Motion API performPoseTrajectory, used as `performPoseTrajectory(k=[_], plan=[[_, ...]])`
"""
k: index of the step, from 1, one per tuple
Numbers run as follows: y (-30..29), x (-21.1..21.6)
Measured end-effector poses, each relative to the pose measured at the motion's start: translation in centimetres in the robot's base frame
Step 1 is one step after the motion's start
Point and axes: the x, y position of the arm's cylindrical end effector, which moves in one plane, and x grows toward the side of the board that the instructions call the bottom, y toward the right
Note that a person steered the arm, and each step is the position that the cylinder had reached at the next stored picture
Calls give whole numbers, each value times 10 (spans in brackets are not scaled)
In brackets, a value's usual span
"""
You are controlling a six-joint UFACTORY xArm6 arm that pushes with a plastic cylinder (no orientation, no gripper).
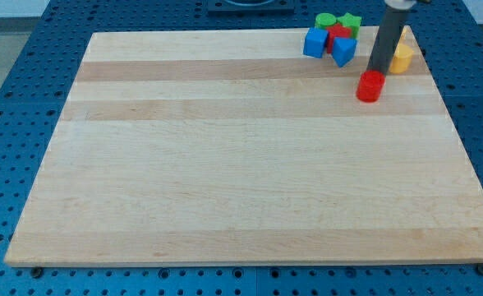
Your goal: Point your arm to yellow hexagon
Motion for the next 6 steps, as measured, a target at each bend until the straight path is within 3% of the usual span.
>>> performPoseTrajectory(k=[1,2,3,4,5,6], plan=[[-43,47],[-44,70],[10,49],[77,15],[111,-54],[109,-141]])
